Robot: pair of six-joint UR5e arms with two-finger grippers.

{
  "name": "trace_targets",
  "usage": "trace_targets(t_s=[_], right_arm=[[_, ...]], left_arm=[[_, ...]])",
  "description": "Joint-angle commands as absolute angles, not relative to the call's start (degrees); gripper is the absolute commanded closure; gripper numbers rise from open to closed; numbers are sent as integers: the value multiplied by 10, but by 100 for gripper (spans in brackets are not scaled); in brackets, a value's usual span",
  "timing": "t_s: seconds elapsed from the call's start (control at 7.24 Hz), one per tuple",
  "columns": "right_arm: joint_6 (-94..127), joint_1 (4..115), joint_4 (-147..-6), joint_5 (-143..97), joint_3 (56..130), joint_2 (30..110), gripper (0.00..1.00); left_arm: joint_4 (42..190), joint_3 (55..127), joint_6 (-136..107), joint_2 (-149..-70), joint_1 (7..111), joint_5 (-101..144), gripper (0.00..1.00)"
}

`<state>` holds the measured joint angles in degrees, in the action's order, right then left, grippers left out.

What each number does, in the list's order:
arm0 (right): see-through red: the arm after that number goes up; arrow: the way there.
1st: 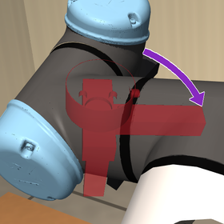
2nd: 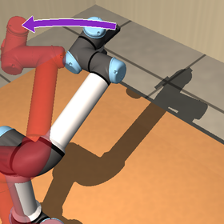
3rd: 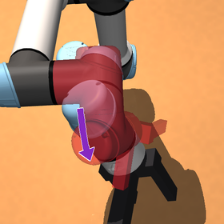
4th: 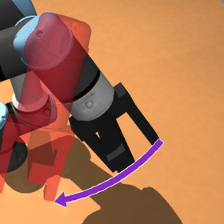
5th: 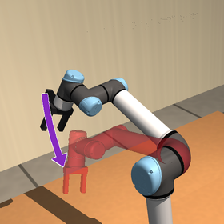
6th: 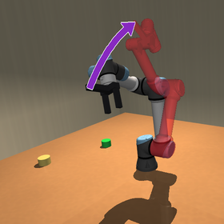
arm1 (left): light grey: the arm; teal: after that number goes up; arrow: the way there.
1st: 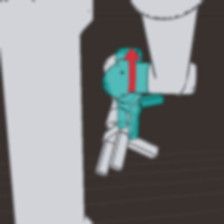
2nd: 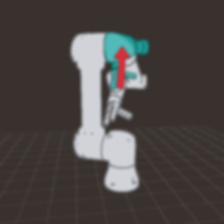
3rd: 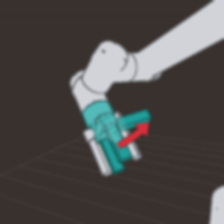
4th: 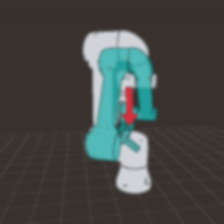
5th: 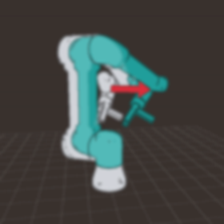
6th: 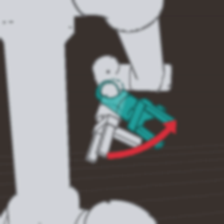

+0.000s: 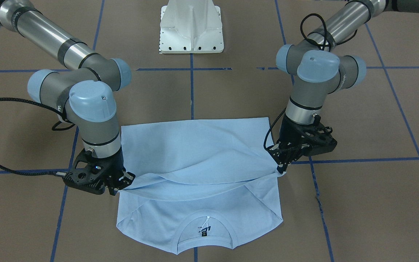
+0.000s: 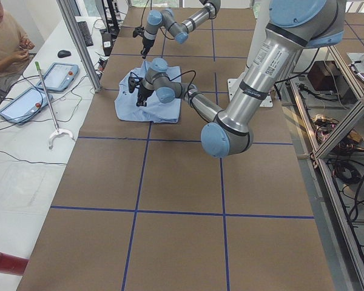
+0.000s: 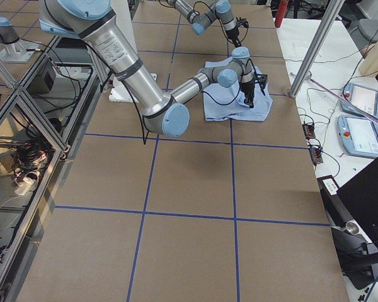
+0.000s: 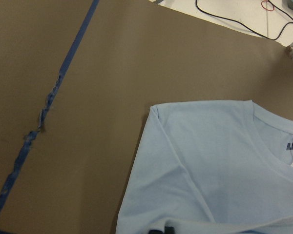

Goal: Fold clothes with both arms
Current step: 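Lift the hem with both grippers and fold it over toward the collar, then lay the hem down by the collar and open both grippers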

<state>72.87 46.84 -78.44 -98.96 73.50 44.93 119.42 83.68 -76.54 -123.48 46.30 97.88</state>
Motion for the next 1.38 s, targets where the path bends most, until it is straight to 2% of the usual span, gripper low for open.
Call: trace_targets(t_s=[0.0, 0.41, 0.69, 0.83, 0.97, 1.1, 1.24], right_arm=[[708, 481, -784, -989, 674, 411, 100], [700, 485, -750, -983, 631, 401, 100], [700, 483, -750, -983, 628, 402, 100], [700, 482, -749, -983, 628, 401, 100], [700, 482, -732, -979, 626, 402, 100], [700, 481, -711, -978, 615, 402, 67], [701, 482, -708, -978, 625, 400, 59]], left_arm=[[1259, 748, -744, -1270, 484, 976, 100], [1291, 700, -742, -1288, 484, 961, 100], [1302, 681, -743, -1295, 484, 961, 100], [1302, 665, -743, -1302, 484, 961, 83], [1308, 662, -744, -1302, 484, 960, 73], [1317, 662, -745, -1302, 486, 960, 49], [1318, 663, -746, -1302, 496, 960, 47]])
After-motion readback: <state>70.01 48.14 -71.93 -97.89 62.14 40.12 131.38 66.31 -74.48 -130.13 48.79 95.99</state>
